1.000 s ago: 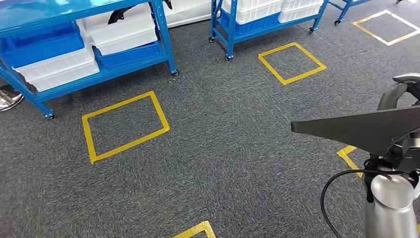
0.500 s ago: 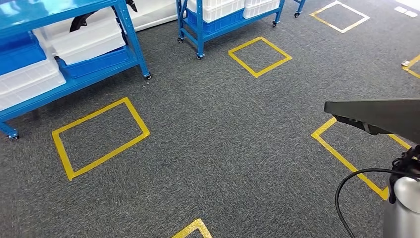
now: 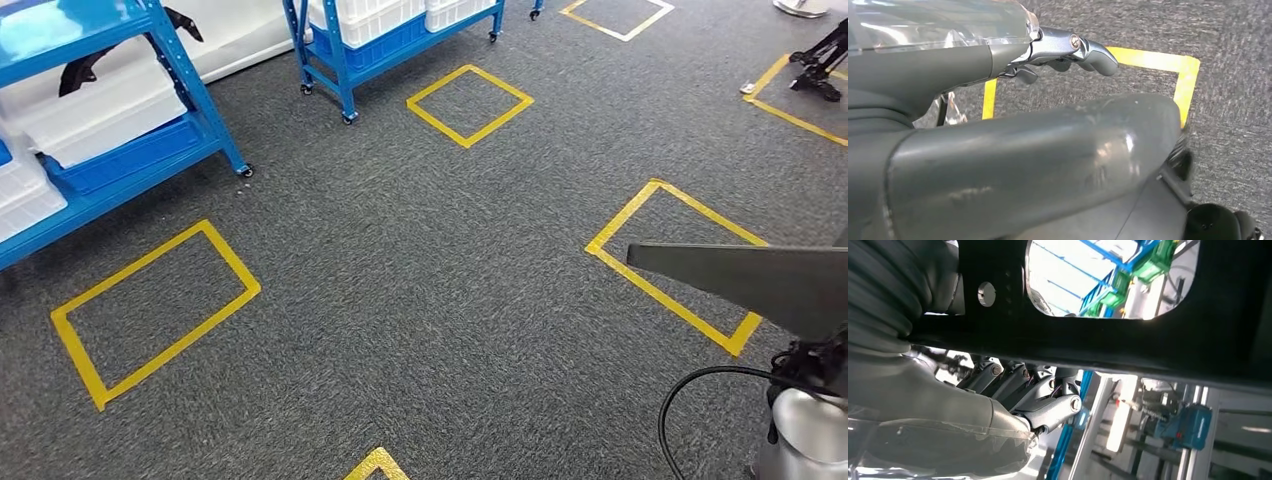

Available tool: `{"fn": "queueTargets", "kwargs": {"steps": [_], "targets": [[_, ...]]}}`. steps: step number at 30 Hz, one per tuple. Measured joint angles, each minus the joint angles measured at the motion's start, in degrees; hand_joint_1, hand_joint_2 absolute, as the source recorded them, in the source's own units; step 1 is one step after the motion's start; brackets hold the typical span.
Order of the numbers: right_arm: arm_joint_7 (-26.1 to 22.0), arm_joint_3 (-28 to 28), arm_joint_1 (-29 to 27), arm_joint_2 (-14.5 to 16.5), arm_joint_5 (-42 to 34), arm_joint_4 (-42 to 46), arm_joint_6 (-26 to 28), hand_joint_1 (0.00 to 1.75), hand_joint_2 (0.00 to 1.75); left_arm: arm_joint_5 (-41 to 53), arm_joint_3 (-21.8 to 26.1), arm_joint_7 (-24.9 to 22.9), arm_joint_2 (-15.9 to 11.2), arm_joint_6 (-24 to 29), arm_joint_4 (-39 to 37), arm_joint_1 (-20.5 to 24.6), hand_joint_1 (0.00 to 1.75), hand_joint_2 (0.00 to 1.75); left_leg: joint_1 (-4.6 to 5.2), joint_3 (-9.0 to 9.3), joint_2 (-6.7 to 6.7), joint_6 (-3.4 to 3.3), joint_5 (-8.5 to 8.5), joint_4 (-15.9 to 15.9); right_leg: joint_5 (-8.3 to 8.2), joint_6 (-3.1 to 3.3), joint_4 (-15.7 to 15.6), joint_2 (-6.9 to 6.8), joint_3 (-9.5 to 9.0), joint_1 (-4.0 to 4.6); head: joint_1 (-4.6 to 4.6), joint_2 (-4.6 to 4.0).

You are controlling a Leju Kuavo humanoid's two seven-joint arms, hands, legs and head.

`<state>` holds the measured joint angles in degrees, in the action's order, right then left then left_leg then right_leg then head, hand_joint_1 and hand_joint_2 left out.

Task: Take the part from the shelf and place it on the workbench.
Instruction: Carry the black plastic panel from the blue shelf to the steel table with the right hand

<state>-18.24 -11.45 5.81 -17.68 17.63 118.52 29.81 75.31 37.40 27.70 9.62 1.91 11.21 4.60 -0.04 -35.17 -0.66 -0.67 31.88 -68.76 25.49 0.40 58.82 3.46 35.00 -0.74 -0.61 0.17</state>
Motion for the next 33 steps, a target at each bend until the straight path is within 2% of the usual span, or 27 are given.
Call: {"fn": "queueTargets", "kwargs": {"steps": [2, 3, 4, 6, 7, 8, 10, 11, 12, 13, 14, 15, 17, 18, 19, 21, 23, 25, 26, 27, 28, 29, 30, 31, 33], "targets": [[-0.4, 0.0, -0.5, 0.5, 0.2, 0.1, 0.4, 1.75, 1.75, -0.1, 0.1, -0.1, -0.3, 0.2, 0.0, 0.0, 0.0, 0.0, 0.08, 3.12, -2.46, -0.86, -3.12, 7.2, -0.11, -0.22, 0.1, 1.24, 0.07, 0.02, -0.02, 0.0], [-0.7, 0.0, -0.7, 0.8, 0.3, 0.1, 0.5, 1.75, 1.75, -0.1, 0.1, -0.1, -0.4, 0.3, 0.0, 0.0, 0.0, 0.0, 0.17, 3.9, -3.29, -1.11, -3.57, 9.1, -0.24, -0.46, 0.2, 1.77, 0.24, -0.1, -0.02, 0.0], [-0.9, 0.0, -1.0, 1.0, 0.3, 0.1, 0.7, 1.75, 1.75, -0.1, 0.1, -0.1, -0.5, 0.3, 0.0, 0.1, 0.0, 0.0, 0.27, 4.15, -3.36, -1.23, -3.42, 9.8, -0.44, -0.8, 0.1, 2.31, 0.45, -0.26, 0.01, 0.0], [-1.1, 0.0, -1.4, 1.3, 0.3, 0.1, 0.8, 1.75, 1.75, -0.1, 0.2, -0.1, -0.5, 0.3, 0.0, 0.3, 0.0, 0.0, 0.32, 4.5, -2.18, -1.49, -3.91, 10.7, -0.78, -1.5, 0.0, 2.98, 0.82, -0.49, 0.04, -0.01], [-1.2, 0.0, -1.4, 1.4, 0.3, 0.0, 0.9, 1.75, 1.75, -0.1, 0.2, -0.1, -0.6, 0.3, 0.0, 0.3, 0.0, 0.0, 0.24, 4.74, -1.51, -1.73, -4.34, 11.3, -0.38, -1.73, 0.5, 2.24, 1.21, -0.43, -0.04, -0.01], [-1.3, 0.0, -1.2, 1.4, 0.3, 0.0, 1.1, 1.75, 1.75, -0.1, 0.2, 0.0, -0.6, 0.3, 0.0, 0.3, 0.0, 0.0, 0.15, 4.92, -0.77, -1.98, -4.78, 12.0, 0.69, -1.92, 2.0, 1.02, 2.03, -0.32, -0.15, -0.02], [-1.5, 0.0, -0.7, 1.5, 0.3, -0.1, 1.5, 1.75, 1.75, -0.2, 0.2, 0.0, -0.7, 0.3, 0.0, 0.4, 0.0, 0.0, 0.22, 5.03, 0.63, -2.31, -5.11, 12.5, 4.16, -2.21, 8.0, -1.83, 4.92, -0.34, -0.34, -0.01], [-1.6, 0.0, -0.7, 1.6, 0.3, -0.1, 1.8, 1.75, 1.75, -0.2, 0.2, 0.0, -0.8, 0.3, 0.0, 0.4, 0.0, 0.0, 0.29, 4.97, 1.36, -2.36, -5.08, 12.4, 5.58, -2.43, 11.4, -2.46, 6.46, -0.51, -0.34, -0.01], [-1.7, 0.0, -0.7, 1.7, 0.3, -0.1, 2.1, 1.75, 1.75, -0.2, 0.2, 0.0, -0.8, 0.3, 0.0, 0.3, 0.0, 0.0, 0.35, 4.92, 2.06, -2.33, -4.99, 12.3, 6.1, -2.67, 13.5, -2.81, 7.36, -0.73, -0.35, -0.01], [-1.7, 0.0, -0.8, 1.7, 0.3, -0.1, 2.4, 1.75, 1.75, -0.2, 0.2, 0.0, -0.9, 0.3, 0.0, 0.4, 0.0, 0.0, 0.36, 4.88, 2.75, -2.26, -4.85, 12.2, 5.64, -2.91, 13.8, -3.1, 7.34, -0.98, -0.36, -0.01], [-1.9, 0.0, -0.8, 1.8, 0.3, 0.0, 2.7, 1.75, 1.75, -0.2, 0.2, 0.0, -0.9, 0.2, 0.0, 0.4, 0.0, 0.0, 0.31, 4.85, 3.39, -2.1, -4.66, 11.9, 4.3, -3.15, 12.0, -3.47, 6.23, -1.22, -0.35, -0.01], [-2.0, 0.0, -0.9, 1.8, 0.3, 0.1, 2.9, 1.75, 1.75, -0.2, 0.2, 0.0, -1.0, 0.2, 0.0, 0.4, 0.0, 0.0, 0.24, 4.83, 3.96, -1.86, -4.37, 11.6, 2.53, -3.37, 8.5, -4.17, 4.19, -1.44, -0.37, 0.0], [-2.3, 0.0, -1.0, 2.0, 0.3, 0.5, 3.2, 1.75, 1.75, -0.2, 0.2, -0.1, -1.1, 0.2, 0.0, 0.4, 0.0, 0.0, 0.36, 4.76, 4.91, -1.1, -3.62, 10.7, 0.67, -3.24, 2.5, -5.93, 0.78, -1.3, -0.37, -0.01], [-2.4, 0.0, -1.1, 2.1, 0.3, 0.6, 3.3, 1.75, 1.75, -0.3, 0.2, -0.1, -1.2, 0.2, 0.0, 0.5, 0.0, 0.0, 0.43, 4.75, 5.27, -0.68, -3.29, 10.4, 0.51, -2.92, 1.1, -6.34, 0.03, -1.12, -0.33, -0.02], [-2.4, 0.0, -1.2, 2.2, 0.3, 0.8, 3.4, 1.75, 1.75, -0.3, 0.2, -0.1, -1.3, 0.2, 0.0, 0.5, 0.0, 0.0, 0.55, 4.83, 5.65, -0.3, -3.07, 10.3, 0.77, -2.48, 0.9, -6.27, 0.02, -0.86, -0.31, -0.02], [-2.6, 0.0, -1.4, 2.3, 0.3, 1.0, 3.7, 1.75, 1.75, -0.3, 0.2, -0.1, -1.3, 0.2, 0.0, 0.6, 0.0, 0.0, 0.4, 5.01, 6.2, 0.25, -2.76, 10.2, 0.61, -1.7, 0.8, -5.15, 0.14, -0.83, -0.25, -0.02], [-2.8, 0.0, -1.4, 2.4, 0.4, 1.2, 3.8, 1.75, 1.75, -0.2, 0.2, 0.9, -1.2, 0.4, 0.1, 0.8, 0.0, 0.0, 0.07, 4.42, 4.78, 0.73, -1.17, 8.4, 0.39, -1.01, 0.6, -4.23, 0.18, -0.9, -0.19, -0.01], [-1.8, 0.3, -0.8, 3.1, 2.8, 1.2, 2.5, 1.75, 1.75, -0.9, 0.0, 0.8, -0.4, -0.1, 0.3, 2.3, 0.0, 0.0, -0.15, 1.63, 2.29, 0.97, 2.36, 2.1, 0.2, -0.46, 0.5, -3.4, 0.34, -0.79, -0.08, -0.01], [-0.3, 0.8, 0.5, 4.2, 5.3, 0.7, 1.3, 1.75, 1.75, -1.8, -0.1, -1.7, 0.4, -1.0, 0.6, 4.1, 0.0, 0.0, -0.16, -0.36, 1.63, 0.96, 3.97, -1.8, 0.03, -0.21, 0.6, -2.91, 0.6, -0.65, -0.04, -0.01], [1.6, 2.0, 2.7, 5.7, 8.6, -0.3, 0.0, 1.75, 1.75, -3.0, -0.1, -6.4, 1.5, -2.5, 1.0, 7.1, 0.0, 0.0, -0.16, -2.16, 1.32, 0.91, 4.75, -4.9, -0.22, -0.04, 0.7, -2.32, 0.98, -0.51, -0.02, -0.02], [3.4, 3.6, 5.2, 7.4, 11.5, -1.7, -0.7, 1.75, 1.75, -4.2, -0.1, -11.7, 2.8, -4.0, 1.5, 10.5, 0.0, 0.0, -0.15, -3.1, 1.17, 0.76, 4.32, -6.1, -0.47, 0.08, 0.8, -1.69, 1.37, -0.38, 0.01, -0.02], [4.8, 5.4, 7.4, 8.7, 13.6, -3.0, -1.0, 1.75, 1.75, -5.4, -0.1, -16.1, 4.0, -5.3, 2.0, 13.9, 0.0, 0.0, -0.12, -3.02, 1.02, 0.51, 2.93, -5.2, -0.71, 0.12, 0.9, -1.08, 1.67, -0.26, 0.08, -0.01], [5.8, 7.3, 8.9, 9.6, 14.7, -4.3, -0.7, 1.75, 1.75, -6.7, -0.3, -19.0, 5.0, -6.2, 2.7, 16.8, 0.0, 0.0, -0.09, -1.75, 0.65, 0.17, 0.79, -2.2, -0.87, 0.07, 1.0, -0.51, 1.81, -0.17, 0.14, -0.01], [6.3, 8.7, 9.8, 10.1, 15.1, -5.2, -0.3, 1.75, 1.75, -7.9, -0.7, -20.0, 5.7, -6.6, 3.3, 18.6, 0.0, 0.0, -0.06, 0.09, -0.3, -0.16, -1.16, 1.7, -0.95, -0.02, 1.0, -0.02, 1.82, -0.14, 0.17, 0.0], [7.0, 10.3, 11.1, 10.6, 14.8, -6.3, 0.5, 1.75, 1.75, -10.5, -1.9, -20.1, 6.3, -6.6, 4.1, 20.1, 0.0, 0.0, -0.01, 2.87, -2.85, -0.55, -3.29, 7.6, -1.3, -0.53, 1.1, 1.23, 1.96, -0.27, 0.15, -0.01]]}}
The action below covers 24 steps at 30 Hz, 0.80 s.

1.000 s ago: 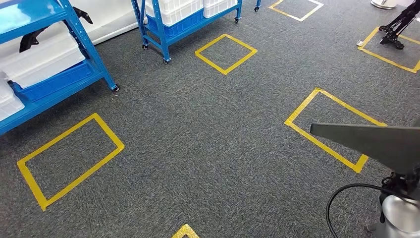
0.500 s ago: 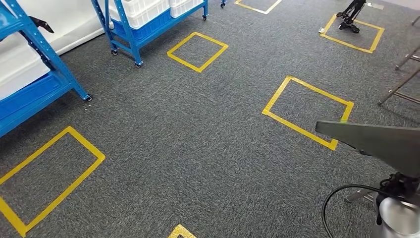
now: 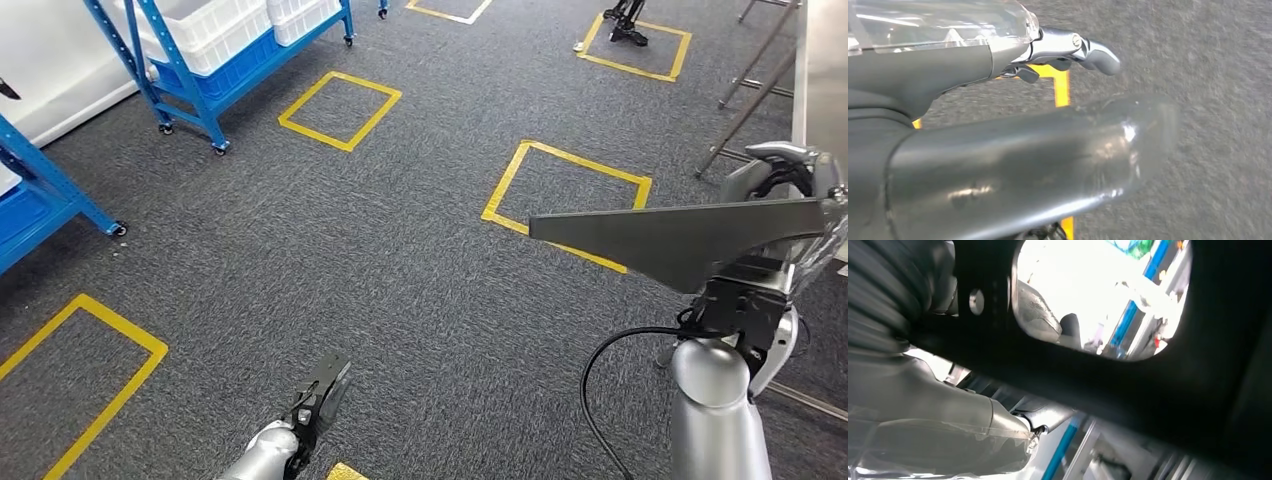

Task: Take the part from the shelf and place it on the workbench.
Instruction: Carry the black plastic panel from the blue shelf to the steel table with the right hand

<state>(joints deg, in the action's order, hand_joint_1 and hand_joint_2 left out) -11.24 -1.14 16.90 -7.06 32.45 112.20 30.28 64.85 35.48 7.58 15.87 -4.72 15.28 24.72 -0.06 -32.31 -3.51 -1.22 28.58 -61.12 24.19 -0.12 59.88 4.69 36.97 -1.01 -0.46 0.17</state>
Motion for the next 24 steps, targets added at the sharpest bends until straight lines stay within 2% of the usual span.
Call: {"fn": "queueTargets", "kwargs": {"steps": [1, 2, 4, 5, 6, 8, 9, 10, 11, 12, 13, 14, 15, 16, 17, 19, 21, 23, 24], "targets": [[0.1, 0.4, 0.6, 0.2, -0.2, -0.4, 0.2, 1.75, 1.75, -1.0, -0.7, 0.1, 0.0, 0.1, 0.2, 0.0, 0.0, 0.0, 0.11, 0.46, -0.8, -0.09, -0.18, 1.1, -0.26, -0.38, -0.1, 0.67, 0.2, -0.19, 0.0, 0.0], [0.2, 0.7, 1.0, 0.3, -0.3, -0.7, 0.3, 1.75, 1.75, -1.9, -1.4, 0.3, 0.0, 0.3, 0.4, -0.2, 0.0, 0.0, 0.28, 0.52, -0.83, -0.2, -0.3, 1.3, -0.59, -0.85, -0.2, 1.43, 0.43, -0.38, 0.01, -0.01], [0.2, 1.3, 1.3, 0.4, -0.5, -1.2, 0.2, 1.75, 1.75, -3.0, -2.8, 0.5, 0.1, 0.5, 0.7, -0.5, 0.0, 0.0, 0.33, 0.7, 0.35, -0.8, -1.04, 2.2, -1.05, -1.64, -0.6, 2.29, 0.77, -0.57, 0.02, 0.0], [0.2, 1.5, 1.5, 0.4, -0.4, -1.4, 0.1, 1.75, 1.75, -3.3, -3.5, 0.6, 0.3, 0.5, 0.9, -0.2, 0.0, 0.0, 0.25, 0.81, 0.91, -1.15, -1.52, 2.8, -0.72, -1.85, -0.2, 1.58, 1.12, -0.44, -0.12, 0.0], [0.2, 1.7, 1.9, 0.5, -0.4, -1.7, 0.0, 1.75, 1.75, -3.7, -4.1, 0.7, 0.5, 0.4, 1.0, 0.1, 0.0, 0.0, 0.17, 0.9, 1.51, -1.5, -1.99, 3.5, 0.3, -2.0, 1.4, 0.26, 1.9, -0.24, -0.34, 0.0], [0.2, 2.2, 3.1, 0.6, -0.2, -2.3, -0.1, 1.75, 1.75, -4.2, -5.3, 0.6, 0.6, 0.2, 1.2, 0.5, 0.0, 0.0, 0.32, 0.93, 2.75, -1.85, -2.4, 4.0, 3.56, -2.24, 7.4, -2.83, 4.67, 0.01, -0.71, 0.0], [0.2, 2.5, 3.5, 0.6, -0.1, -2.7, -0.2, 1.75, 1.75, -4.5, -5.8, 0.4, 0.6, 0.1, 1.3, 0.5, 0.0, 0.0, 0.41, 0.88, 3.47, -1.92, -2.4, 4.0, 4.92, -2.42, 10.8, -3.6, 6.25, -0.01, -0.77, -0.01], [0.2, 2.7, 3.9, 0.6, -0.1, -3.1, -0.3, 1.75, 1.75, -4.7, -6.3, 0.2, 0.6, 0.0, 1.3, 0.4, 0.0, 0.0, 0.45, 0.86, 4.17, -1.92, -2.35, 4.0, 5.36, -2.57, 12.8, -3.99, 7.24, -0.08, -0.77, -0.01], [0.3, 2.8, 4.5, 0.7, 0.0, -3.5, -0.5, 1.75, 1.75, -5.0, -6.8, 0.1, 0.6, 0.0, 1.3, 0.4, 0.0, 0.0, 0.47, 0.85, 4.92, -1.91, -2.25, 3.9, 4.77, -2.68, 13.0, -4.3, 7.33, -0.16, -0.78, 0.0], [0.4, 2.9, 5.4, 0.7, 0.0, -3.7, -0.8, 1.75, 1.75, -5.3, -7.3, 0.0, 0.6, -0.1, 1.3, 0.4, 0.0, 0.0, 0.48, 0.86, 5.62, -1.85, -2.11, 3.8, 3.29, -2.74, 11.2, -4.64, 6.4, -0.23, -0.79, -0.01], [0.7, 3.0, 6.5, 0.7, 0.0, -3.9, -1.1, 1.75, 1.75, -5.6, -7.9, -0.1, 0.6, -0.1, 1.3, 0.5, 0.0, 0.0, 0.5, 0.88, 6.27, -1.73, -1.88, 3.6, 1.29, -2.71, 7.7, -5.45, 4.56, -0.24, -0.8, 0.0], [1.0, 3.0, 7.9, 0.6, 0.1, -4.0, -1.6, 1.75, 1.75, -5.9, -8.3, -0.2, 0.6, -0.1, 1.3, 0.6, 0.0, 0.0, 0.62, 0.87, 6.84, -1.53, -1.61, 3.3, -0.09, -2.6, 4.1, -6.71, 2.65, 0.02, -0.81, 0.0], [1.4, 3.1, 9.3, 0.6, 0.3, -4.0, -2.1, 1.75, 1.75, -6.2, -8.7, -0.2, 0.6, 0.0, 1.3, 0.7, 0.0, 0.0, 0.79, 0.82, 7.35, -1.27, -1.32, 3.0, -0.94, -2.21, 1.3, -7.69, 1.26, 0.29, -0.78, 0.0], [1.9, 3.1, 10.5, 0.5, 0.7, -4.0, -2.7, 1.75, 1.75, -6.4, -9.1, -0.3, 0.6, 0.0, 1.3, 0.7, 0.0, 0.0, 0.98, 0.77, 7.87, -1.02, -1.08, 2.8, -1.22, -1.79, -0.4, -8.4, 0.52, 0.59, -0.72, 0.01], [2.4, 3.2, 11.6, 0.5, 1.2, -4.0, -3.3, 1.75, 1.75, -6.6, -9.4, -0.4, 0.6, 0.0, 1.3, 0.7, 0.0, 0.0, 1.13, 0.75, 8.4, -0.78, -0.91, 2.7, -0.96, -1.32, -0.9, -8.41, 0.47, 0.88, -0.65, 0.0], [3.3, 3.5, 12.9, 0.4, 2.2, -3.9, -4.0, 1.75, 1.75, -7.0, -10.1, -0.4, 0.6, 0.0, 1.4, 0.6, 0.0, 0.0, 1.15, 0.75, 9.29, -0.31, -0.42, 2.3, -1.1, -0.55, -1.1, -7.22, 0.6, 0.78, -0.53, -0.01], [3.9, 4.1, 14.1, 0.3, 3.1, -3.8, -4.2, 1.75, 1.75, -7.5, -10.6, -0.5, 0.6, 0.0, 1.4, 0.7, 0.0, 0.0, 0.93, -0.19, 7.7, 0.31, 1.34, -0.4, -1.22, 0.11, -1.4, -6.16, 0.41, 0.46, -0.48, -0.01], [4.4, 4.8, 15.0, 0.3, 3.8, -3.8, -4.1, 1.75, 1.75, -7.9, -11.1, -0.5, 0.5, 0.0, 1.5, 0.5, 0.0, 0.0, 0.61, -3.11, 5.02, 0.75, 4.62, -6.9, -1.25, 0.62, -1.5, -5.1, 0.28, 0.37, -0.4, 0.0], [4.6, 5.1, 15.3, 0.3, 4.0, -3.8, -4.1, 1.75, 1.75, -8.1, -11.3, -0.6, 0.4, 0.0, 1.5, 0.2, 0.0, 0.0, 0.49, -4.93, 4.41, 0.85, 6.06, -10.6, -1.26, 0.77, -1.4, -4.49, 0.29, 0.4, -0.38, 0.0]]}}
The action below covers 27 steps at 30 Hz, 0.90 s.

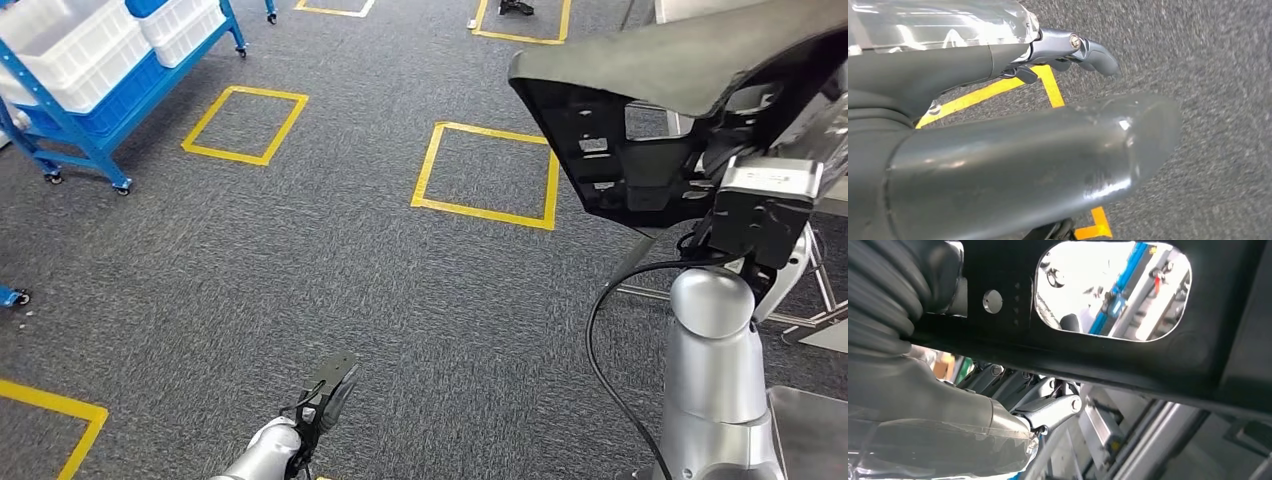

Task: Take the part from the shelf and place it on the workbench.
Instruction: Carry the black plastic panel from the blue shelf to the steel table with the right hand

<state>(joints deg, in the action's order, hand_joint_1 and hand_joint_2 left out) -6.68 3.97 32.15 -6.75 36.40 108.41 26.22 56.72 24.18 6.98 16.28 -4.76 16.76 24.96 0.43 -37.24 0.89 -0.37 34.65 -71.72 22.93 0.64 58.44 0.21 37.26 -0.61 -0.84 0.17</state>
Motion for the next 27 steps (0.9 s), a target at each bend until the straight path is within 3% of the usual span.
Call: {"fn": "queueTargets", "kwargs": {"steps": [1, 2, 4, 6, 8, 10, 12, 14, 16, 17, 18, 21, 23, 25, 27], "targets": [[0.2, 0.3, 0.1, 0.0, 0.2, 0.0, 0.0, 1.75, 1.75, -0.1, -0.2, -0.1, -0.1, 0.0, 0.0, -0.3, 0.0, 0.0, -0.1, -1.45, -0.26, 0.08, 0.6, -2.6, -0.01, 0.04, 0.1, 0.7, 0.01, 0.01, 0.01, 0.0], [0.3, 0.5, 0.1, 0.0, 0.3, 0.0, 0.1, 1.75, 1.75, -0.3, -0.5, -0.1, -0.1, 0.0, 0.0, -0.5, 0.0, 0.0, -0.22, -2.11, -0.37, 0.12, 0.13, -3.4, 0.0, 0.05, 0.1, 1.42, 0.01, 0.0, 0.01, -0.01], [0.5, 0.7, 0.1, 0.0, 0.6, 0.0, 0.1, 1.75, 1.75, -0.5, -1.1, -0.1, -0.2, 0.0, 0.0, -0.7, 0.0, 0.0, -0.53, -0.56, -0.8, 0.06, -3.71, 1.3, 0.01, 0.01, 0.4, 2.82, 0.0, -0.05, 0.01, -0.01], [0.5, 0.9, 0.1, 0.0, 0.9, 0.0, 0.3, 1.75, 1.75, -1.0, -1.6, -0.3, -0.2, 0.0, 0.2, -0.7, 0.0, 0.0, -0.92, 2.33, -2.85, -0.11, -7.06, 8.4, 0.01, -0.33, 0.7, 4.03, 0.21, -0.1, -0.03, -0.01], [0.6, 1.0, 0.0, 0.0, 1.2, 0.0, 0.5, 1.75, 1.75, -1.7, -2.2, -0.6, -0.3, 0.0, 0.3, -0.8, 0.0, 0.0, -0.96, 3.51, -4.35, -0.4, -7.78, 11.4, -0.29, -1.12, 0.8, 5.1, 0.69, -0.25, -0.04, 0.0], [0.6, 1.1, -0.5, -0.1, 1.3, 0.0, 0.9, 1.75, 1.75, -2.3, -2.8, -0.9, -0.3, 0.1, 0.3, -1.0, 0.0, 0.0, -0.78, 3.61, -3.65, -1.05, -8.12, 11.9, -0.73, -2.02, 0.4, 6.03, 1.0, -0.49, -0.02, 0.0], [0.6, 1.1, -1.1, -0.4, 1.5, 0.1, 1.3, 1.75, 1.75, -2.8, -3.4, -1.6, -0.2, 0.7, 0.5, -1.0, 0.0, 0.0, -0.81, 3.84, -2.53, -1.92, -8.8, 12.8, 0.15, -2.49, 1.5, 4.48, 1.68, -0.48, -0.25, -0.01], [0.6, 1.1, -1.8, -0.6, 2.0, 0.3, 1.5, 1.75, 1.75, -3.1, -4.3, -3.0, -0.2, 1.5, 0.7, -1.1, 0.0, 0.0, -0.77, 3.93, -1.31, -2.45, -9.25, 13.4, 3.47, -2.71, 7.0, 1.53, 4.17, -0.36, -0.62, -0.01], [0.8, 1.1, -2.7, -0.7, 2.6, 0.3, 1.5, 1.75, 1.75, -3.3, -5.3, -4.9, -0.3, 2.1, 0.8, -1.5, 0.0, 0.0, -0.61, 3.82, -0.07, -2.57, -9.28, 13.5, 6.42, -2.99, 13.8, 0.42, 7.17, -0.46, -0.79, 0.0], [0.9, 1.1, -3.3, -0.7, 2.9, 0.3, 1.5, 1.75, 1.75, -3.4, -5.8, -5.8, -0.3, 2.3, 0.8, -1.6, 0.0, 0.0, -0.55, 3.79, 0.54, -2.55, -9.25, 13.5, 6.53, -3.08, 15.1, 0.25, 7.66, -0.55, -0.8, -0.01], [1.0, 1.1, -3.7, -0.7, 3.1, 0.3, 1.5, 1.75, 1.75, -3.5, -6.3, -6.4, -0.3, 2.4, 0.8, -1.7, 0.0, 0.0, -0.52, 3.78, 1.15, -2.51, -9.19, 13.4, 5.65, -3.12, 14.3, 0.05, 7.05, -0.62, -0.8, 0.0], [1.1, 1.1, -4.0, -0.6, 3.4, 0.5, 1.5, 1.75, 1.75, -3.8, -7.6, -7.1, -0.3, 2.7, 1.0, -1.7, 0.0, 0.0, -0.3, 3.92, 2.72, -2.06, -8.78, 13.2, 1.38, -2.82, 3.7, -2.38, 1.09, -0.31, -0.81, 0.0], [1.2, 1.1, -4.0, -0.6, 3.5, 0.6, 1.5, 1.75, 1.75, -3.8, -8.1, -7.3, -0.3, 2.8, 1.2, -1.6, 0.0, 0.0, -0.01, 4.02, 3.58, -1.58, -8.46, 13.1, 0.78, -2.19, 0.1, -3.36, -0.76, 0.21, -0.79, -0.01], [1.3, 1.1, -4.1, -0.6, 3.7, 0.7, 1.4, 1.75, 1.75, -3.8, -8.5, -7.5, -0.4, 3.1, 1.3, -1.6, 0.0, 0.0, 0.1, 4.23, 4.55, -1.07, -8.19, 13.1, 0.82, -1.51, 0.0, -2.22, -0.69, 0.36, -0.75, -0.01], [1.2, 1.0, -4.8, -1.2, 3.0, 1.2, 2.5, 1.75, 1.75, -3.9, -9.0, -6.2, -0.9, 5.3, 1.3, -3.5, 0.0, 0.0, -0.1, 4.22, 3.75, -0.45, -7.27, 12.4, 0.76, -0.92, -0.3, -1.12, -0.95, 0.08, -0.69, 0.0]]}}
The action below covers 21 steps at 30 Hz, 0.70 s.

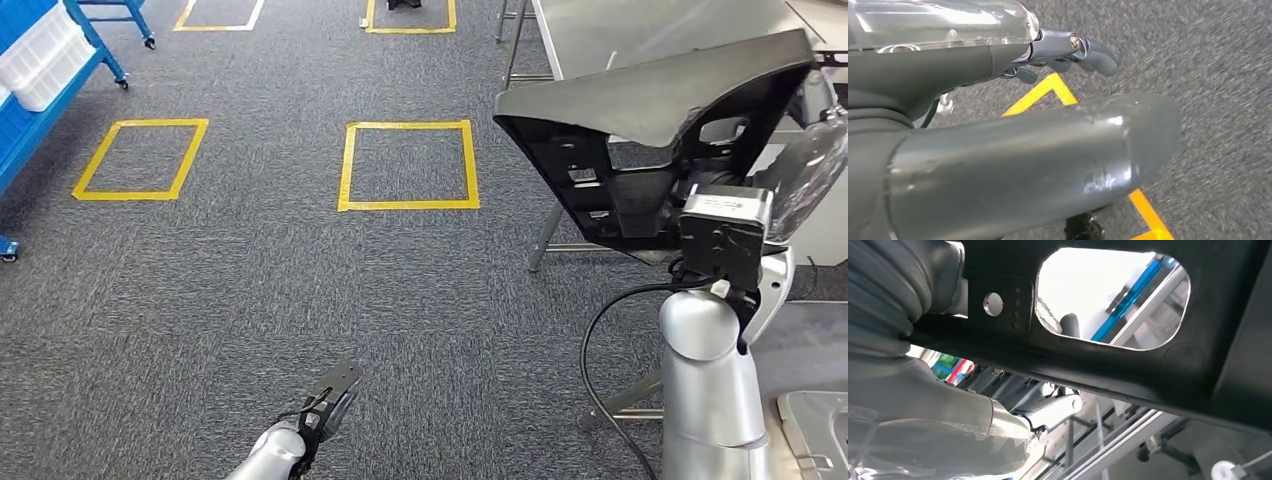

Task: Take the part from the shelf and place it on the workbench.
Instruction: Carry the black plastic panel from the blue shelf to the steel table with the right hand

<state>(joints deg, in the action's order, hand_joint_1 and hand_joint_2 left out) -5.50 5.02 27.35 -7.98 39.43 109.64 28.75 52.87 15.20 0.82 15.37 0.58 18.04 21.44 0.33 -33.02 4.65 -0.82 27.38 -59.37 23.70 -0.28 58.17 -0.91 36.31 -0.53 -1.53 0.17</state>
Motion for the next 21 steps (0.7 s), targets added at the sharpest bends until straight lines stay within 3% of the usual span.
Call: {"fn": "queueTargets", "kwargs": {"steps": [2, 4, 5, 6, 8, 10, 12, 13, 14, 16, 18, 20, 21], "targets": [[-2.7, -0.9, -3.0, -2.4, -4.0, 1.4, 3.0, 1.75, 1.75, -0.1, -0.7, 5.2, -1.8, 5.0, -0.7, -5.0, 0.0, 0.0, -0.29, -1.73, -2.47, 0.38, 3.08, -4.8, 0.18, 0.7, -0.3, 0.88, -0.68, -0.23, 0.09, 0.01], [-7.1, -3.5, -7.7, -5.1, -9.4, 2.8, 4.9, 1.75, 1.75, -0.4, -1.0, 10.3, -4.5, 8.9, -2.3, -11.2, 0.0, 0.0, -0.44, -5.07, -3.81, 0.46, 6.58, -12.4, 0.59, 1.26, -0.3, 2.2, -1.12, -0.11, 0.12, 0.01], [-8.9, -5.2, -9.7, -6.0, -11.3, 3.4, 4.9, 1.75, 1.75, -0.4, -1.0, 11.4, -5.8, 9.7, -3.1, -14.1, 0.0, 0.0, -0.48, -6.35, -4.0, 0.45, 7.09, -14.8, 0.73, 1.35, -0.1, 3.17, -1.13, -0.04, 0.15, 0.01], [-9.8, -6.5, -11.2, -6.6, -12.2, 3.9, 4.6, 1.75, 1.75, -0.4, -1.0, 11.5, -6.9, 9.9, -3.6, -16.2, 0.0, 0.0, -0.48, -6.85, -4.14, 0.37, 6.49, -15.2, 0.83, 1.34, 0.0, 4.15, -1.05, -0.02, 0.16, 0.0], [-10.4, -8.1, -12.8, -7.3, -12.2, 4.7, 3.9, 1.75, 1.75, -0.2, -1.0, 10.9, -8.1, 9.9, -4.2, -18.2, 0.0, 0.0, -0.47, -4.99, -4.99, -0.07, 2.61, -9.8, 1.04, 1.11, 0.4, 5.69, -0.9, -0.06, 0.22, -0.01], [-10.3, -8.7, -13.5, -7.6, -11.6, 5.3, 3.5, 1.75, 1.75, 0.1, -1.0, 10.0, -8.5, 9.9, -4.5, -18.0, 0.0, 0.0, -0.51, -2.09, -6.9, -0.47, -0.4, -2.8, 1.24, 0.69, 0.7, 6.54, -0.87, 0.0, 0.16, -0.01], [-9.8, -9.1, -13.8, -8.0, -11.0, 5.6, 3.5, 1.75, 1.75, 0.3, -1.0, 9.2, -8.7, 10.1, -4.7, -17.8, 0.0, 0.0, -0.41, -0.91, -7.65, -0.64, -0.97, -0.3, 1.24, 0.04, 0.7, 7.26, -0.79, -0.1, 0.13, -0.01], [-9.5, -9.3, -13.9, -8.2, -10.7, 5.8, 3.5, 1.75, 1.75, 0.3, -1.0, 8.8, -8.7, 10.2, -4.7, -17.7, 0.0, 0.0, -0.33, -0.78, -7.13, -0.8, -1.19, -0.1, 1.11, -0.34, 0.6, 7.67, -0.74, -0.19, 0.14, 0.0], [-9.2, -9.4, -14.0, -8.4, -10.3, 5.9, 3.5, 1.75, 1.75, 0.3, -1.0, 8.4, -8.7, 10.4, -4.8, -17.7, 0.0, 0.0, -0.34, -0.64, -6.62, -1.11, -1.46, 0.2, 1.06, -0.66, 0.5, 7.69, -0.68, -0.3, 0.16, 0.0], [-8.6, -9.7, -14.0, -9.0, -9.4, 6.1, 3.2, 1.75, 1.75, -0.2, -0.9, 7.9, -9.0, 11.1, -4.9, -17.9, 0.0, 0.0, -0.46, -0.42, -5.42, -1.81, -2.07, 1.1, 2.45, -1.18, 2.2, 5.52, 0.13, -0.25, -0.03, 0.0], [-7.9, -9.7, -13.7, -9.4, -8.7, 6.0, 2.9, 1.75, 1.75, -0.9, -0.5, 7.4, -9.3, 11.7, -4.9, -18.1, 0.0, 0.0, -0.45, -0.4, -4.24, -2.14, -2.36, 1.5, 6.12, -1.64, 8.1, 2.45, 2.74, -0.3, -0.23, 0.0], [-7.1, -9.7, -13.5, -9.6, -8.4, 5.8, 2.6, 1.75, 1.75, -1.3, 0.0, 7.1, -9.6, 12.1, -4.9, -18.2, 0.0, 0.0, -0.39, -0.55, -3.12, -2.16, -2.36, 1.5, 8.93, -2.11, 14.6, 1.49, 5.59, -0.56, -0.25, 0.0], [-6.7, -9.8, -13.3, -9.8, -8.4, 5.6, 2.5, 1.75, 1.75, -1.5, 0.3, 6.9, -9.6, 12.3, -4.9, -18.2, 0.0, 0.0, -0.41, -0.6, -2.52, -2.12, -2.33, 1.4, 8.88, -2.31, 15.6, 1.3, 5.89, -0.71, -0.25, 0.0]]}}
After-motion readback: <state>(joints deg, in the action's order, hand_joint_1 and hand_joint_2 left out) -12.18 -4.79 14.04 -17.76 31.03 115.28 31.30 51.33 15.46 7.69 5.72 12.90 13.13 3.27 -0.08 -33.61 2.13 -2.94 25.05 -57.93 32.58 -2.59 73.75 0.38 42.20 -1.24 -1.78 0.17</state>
